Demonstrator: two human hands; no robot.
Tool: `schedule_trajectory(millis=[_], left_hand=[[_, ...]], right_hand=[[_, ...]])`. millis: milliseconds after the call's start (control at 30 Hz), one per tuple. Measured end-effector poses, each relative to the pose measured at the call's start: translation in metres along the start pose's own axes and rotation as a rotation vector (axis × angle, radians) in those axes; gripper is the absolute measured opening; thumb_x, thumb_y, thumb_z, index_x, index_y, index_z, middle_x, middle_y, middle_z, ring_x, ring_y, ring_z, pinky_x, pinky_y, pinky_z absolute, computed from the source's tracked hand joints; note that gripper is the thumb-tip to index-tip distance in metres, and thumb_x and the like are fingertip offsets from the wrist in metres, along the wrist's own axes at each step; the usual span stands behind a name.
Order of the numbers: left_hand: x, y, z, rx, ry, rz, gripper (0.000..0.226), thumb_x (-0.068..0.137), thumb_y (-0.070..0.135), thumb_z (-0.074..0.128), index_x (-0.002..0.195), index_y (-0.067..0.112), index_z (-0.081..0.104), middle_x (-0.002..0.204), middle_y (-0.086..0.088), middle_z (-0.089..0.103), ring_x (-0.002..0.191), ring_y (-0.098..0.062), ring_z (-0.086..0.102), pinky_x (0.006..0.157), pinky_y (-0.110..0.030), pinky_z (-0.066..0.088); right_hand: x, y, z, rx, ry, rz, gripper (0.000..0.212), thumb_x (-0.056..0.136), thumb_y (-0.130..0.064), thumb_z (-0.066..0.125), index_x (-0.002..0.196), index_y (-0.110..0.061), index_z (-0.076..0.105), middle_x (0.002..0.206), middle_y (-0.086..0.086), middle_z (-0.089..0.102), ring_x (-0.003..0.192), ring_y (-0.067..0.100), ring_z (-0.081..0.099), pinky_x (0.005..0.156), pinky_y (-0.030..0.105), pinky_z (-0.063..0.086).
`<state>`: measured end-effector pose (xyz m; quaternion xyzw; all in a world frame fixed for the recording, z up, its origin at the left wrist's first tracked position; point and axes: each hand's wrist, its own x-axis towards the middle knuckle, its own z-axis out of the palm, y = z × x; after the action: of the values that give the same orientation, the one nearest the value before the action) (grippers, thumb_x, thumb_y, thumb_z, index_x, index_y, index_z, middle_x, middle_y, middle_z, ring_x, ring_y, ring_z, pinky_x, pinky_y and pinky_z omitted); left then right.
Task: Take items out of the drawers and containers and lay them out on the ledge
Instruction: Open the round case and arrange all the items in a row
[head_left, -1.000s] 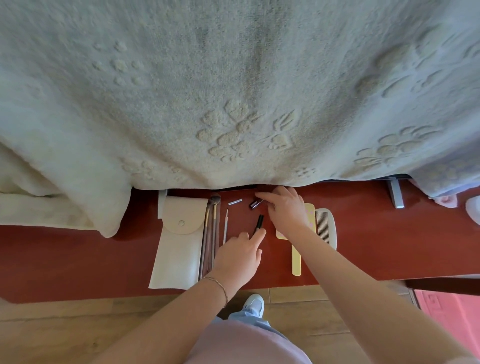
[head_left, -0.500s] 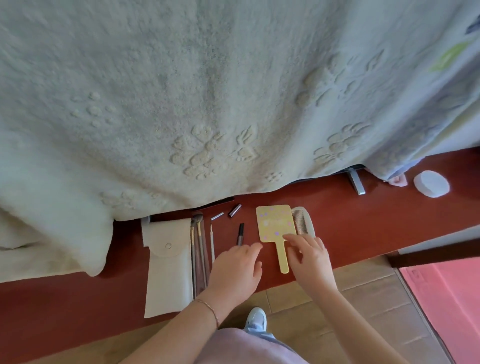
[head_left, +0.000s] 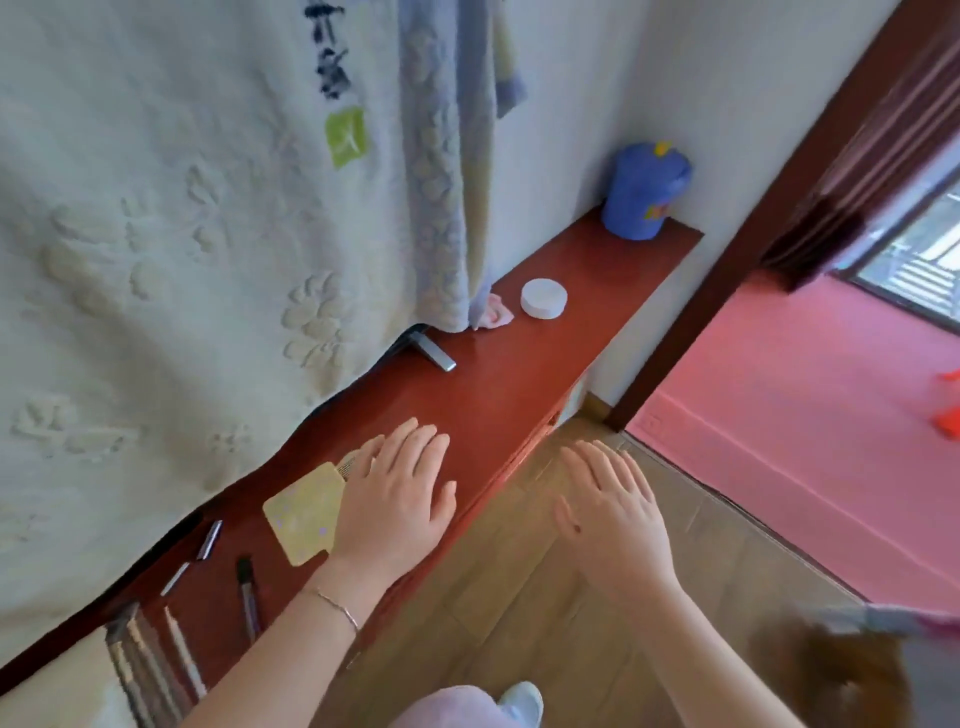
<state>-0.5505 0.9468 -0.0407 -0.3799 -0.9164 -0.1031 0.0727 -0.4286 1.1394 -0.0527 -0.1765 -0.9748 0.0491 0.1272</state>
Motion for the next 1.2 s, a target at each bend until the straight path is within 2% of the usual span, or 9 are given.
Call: schedule_trajectory(millis=[233, 567, 733, 1000, 1100, 1167, 1200], left_hand=[[0.06, 0.076, 0.022, -0.032, -0.041, 0.127, 0.045, 0.083, 0.037, 0.04, 0.116, 0.015, 0.062, 0.12, 0.0, 0.062, 0.121, -0.019, 0.051, 0.099, -0.039, 0.038], [0.125, 0.132, 0.057, -0.021, -0.14, 0.184, 0.048, 0.083, 0.04, 0.035, 0.111, 0.014, 0.064, 0.115, -0.003, 0.066, 0.115, -0.022, 0.057, 0.092, -0.041, 0.046], [0.173, 0.139, 0.083, -0.023, -0.145, 0.134, 0.051, 0.083, 0.041, 0.034, 0.112, 0.013, 0.064, 0.116, -0.003, 0.065, 0.116, -0.022, 0.056, 0.092, -0.041, 0.046], [0.267, 0.134, 0.113, -0.104, -0.117, -0.04, 0.048, 0.084, 0.04, 0.035, 0.112, 0.014, 0.063, 0.115, -0.001, 0.065, 0.112, -0.021, 0.057, 0.091, -0.04, 0.046], [0.293, 0.126, 0.118, -0.125, -0.082, -0.108, 0.045, 0.084, 0.038, 0.039, 0.112, 0.013, 0.063, 0.114, -0.001, 0.065, 0.109, -0.02, 0.058, 0.09, -0.037, 0.047], [0.305, 0.119, 0.118, -0.124, -0.042, -0.159, 0.037, 0.084, 0.031, 0.052, 0.113, 0.011, 0.061, 0.112, -0.003, 0.065, 0.107, -0.02, 0.059, 0.086, -0.036, 0.048], [0.307, 0.116, 0.118, -0.125, -0.023, -0.191, 0.036, 0.081, 0.026, 0.061, 0.113, 0.009, 0.061, 0.111, -0.004, 0.064, 0.107, -0.021, 0.06, 0.085, -0.037, 0.049]], right_hand=[[-0.013, 0.089, -0.012, -0.036, -0.007, 0.108, 0.053, 0.072, -0.027, 0.074, 0.12, -0.01, 0.06, 0.121, 0.005, 0.063, 0.117, 0.025, 0.056, 0.103, 0.042, 0.038], [-0.002, 0.169, -0.015, -0.022, -0.089, 0.202, 0.052, 0.074, -0.027, 0.069, 0.122, -0.011, 0.057, 0.119, 0.004, 0.062, 0.116, 0.025, 0.056, 0.104, 0.043, 0.039], [0.042, 0.204, -0.007, -0.029, -0.12, 0.185, 0.055, 0.069, -0.027, 0.073, 0.12, -0.012, 0.058, 0.113, 0.001, 0.064, 0.108, 0.023, 0.06, 0.1, 0.041, 0.043], [0.172, 0.247, 0.005, -0.034, -0.219, 0.005, 0.057, 0.062, -0.032, 0.076, 0.114, -0.013, 0.064, 0.103, -0.002, 0.067, 0.099, 0.02, 0.065, 0.09, 0.037, 0.05], [0.222, 0.246, 0.016, -0.018, -0.235, -0.099, 0.051, 0.069, -0.039, 0.062, 0.114, -0.014, 0.064, 0.102, -0.004, 0.068, 0.098, 0.018, 0.065, 0.09, 0.037, 0.05], [0.252, 0.241, 0.025, 0.017, -0.274, -0.144, 0.052, 0.077, -0.041, 0.043, 0.117, -0.015, 0.063, 0.107, -0.004, 0.067, 0.103, 0.017, 0.063, 0.094, 0.036, 0.047], [0.265, 0.238, 0.03, 0.042, -0.292, -0.177, 0.052, 0.081, -0.041, 0.039, 0.121, -0.014, 0.061, 0.113, -0.002, 0.066, 0.108, 0.018, 0.061, 0.098, 0.037, 0.044]])
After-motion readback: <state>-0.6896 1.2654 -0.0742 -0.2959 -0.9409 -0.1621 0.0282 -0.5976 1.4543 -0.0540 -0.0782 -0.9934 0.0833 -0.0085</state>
